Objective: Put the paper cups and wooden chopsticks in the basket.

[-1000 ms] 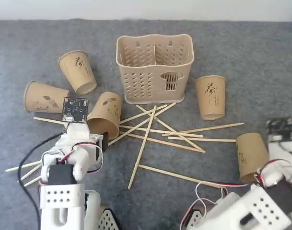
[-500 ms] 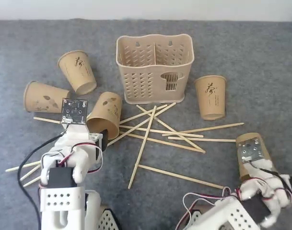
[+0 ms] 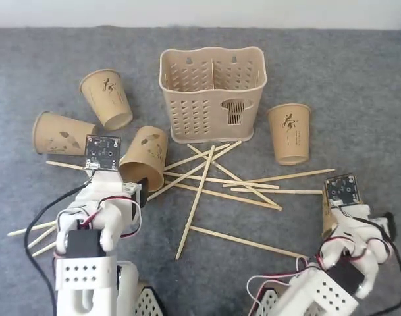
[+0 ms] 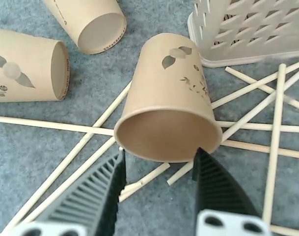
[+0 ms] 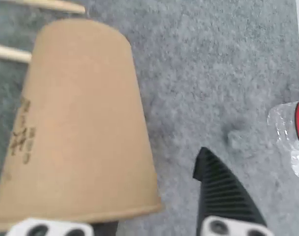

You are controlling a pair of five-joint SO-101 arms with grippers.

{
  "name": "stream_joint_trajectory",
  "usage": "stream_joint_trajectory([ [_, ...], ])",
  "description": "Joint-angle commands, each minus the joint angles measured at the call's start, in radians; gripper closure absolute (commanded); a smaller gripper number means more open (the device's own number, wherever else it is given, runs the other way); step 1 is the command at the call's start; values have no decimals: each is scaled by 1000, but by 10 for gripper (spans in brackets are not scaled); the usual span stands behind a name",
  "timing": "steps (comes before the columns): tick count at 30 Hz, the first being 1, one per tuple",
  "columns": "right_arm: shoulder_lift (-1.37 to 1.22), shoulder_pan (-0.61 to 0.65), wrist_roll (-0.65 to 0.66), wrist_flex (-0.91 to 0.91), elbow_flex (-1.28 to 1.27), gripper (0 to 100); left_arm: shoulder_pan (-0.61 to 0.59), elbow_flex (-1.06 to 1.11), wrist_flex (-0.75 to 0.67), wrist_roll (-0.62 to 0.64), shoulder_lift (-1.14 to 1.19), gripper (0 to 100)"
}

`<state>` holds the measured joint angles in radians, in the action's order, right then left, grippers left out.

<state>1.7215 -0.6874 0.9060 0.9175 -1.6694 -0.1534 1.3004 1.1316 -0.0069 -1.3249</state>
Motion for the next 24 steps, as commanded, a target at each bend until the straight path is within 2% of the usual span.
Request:
stream_joint_trajectory([
  [1,-2,58,-75,-27,38,894,0,-5,-21,-9,-23,788],
  [3,-1,73,-77,-31,41,990,0,1,-23,-9,-23,788],
  [4,1,74,-77,-30,52,995,0,8,-28,-9,-23,788],
  [6,-1,65,-89,-21,83,977,0,21,-48,-9,-23,788],
  [10,-10,53,-219,12,187,991,0,27,-58,-9,-23,789],
  [20,-25,110,-282,355,562,991,-32,28,-72,0,-23,790],
  [24,-202,110,-324,456,760,991,-74,50,-133,32,-23,790],
])
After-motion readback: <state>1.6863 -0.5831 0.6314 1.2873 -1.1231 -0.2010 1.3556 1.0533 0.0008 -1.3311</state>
